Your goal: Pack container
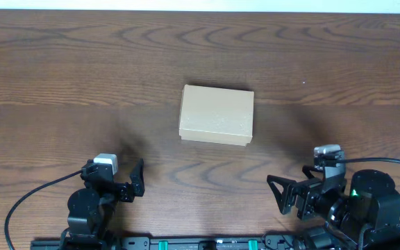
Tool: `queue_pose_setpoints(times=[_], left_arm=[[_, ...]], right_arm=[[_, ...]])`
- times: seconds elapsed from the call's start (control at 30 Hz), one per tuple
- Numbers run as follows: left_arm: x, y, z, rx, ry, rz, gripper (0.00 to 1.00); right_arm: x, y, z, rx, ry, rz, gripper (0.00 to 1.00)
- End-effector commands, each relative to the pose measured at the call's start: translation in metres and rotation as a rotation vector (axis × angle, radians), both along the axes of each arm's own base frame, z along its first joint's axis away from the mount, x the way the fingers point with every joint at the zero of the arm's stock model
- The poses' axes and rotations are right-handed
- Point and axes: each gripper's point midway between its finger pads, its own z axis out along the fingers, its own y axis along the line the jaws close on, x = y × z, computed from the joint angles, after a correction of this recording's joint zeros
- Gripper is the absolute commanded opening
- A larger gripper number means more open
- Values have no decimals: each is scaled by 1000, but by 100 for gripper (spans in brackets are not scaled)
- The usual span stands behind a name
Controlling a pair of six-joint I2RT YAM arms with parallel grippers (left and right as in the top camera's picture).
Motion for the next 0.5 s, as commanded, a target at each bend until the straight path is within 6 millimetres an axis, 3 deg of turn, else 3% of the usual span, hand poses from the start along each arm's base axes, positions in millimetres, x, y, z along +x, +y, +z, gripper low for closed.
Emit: queue_pose_setpoints(times=[0.0, 0.2, 0.47], left_arm=[[1, 4, -6, -6, 12, 26, 95], [1, 4, -6, -6, 12, 26, 95], [1, 4, -6, -6, 12, 26, 95]], right_arm=[[10, -8, -15, -86, -34, -22, 99], [27, 4, -46, -105, -161, 12, 99], [23, 15, -90, -102, -270, 93, 99]])
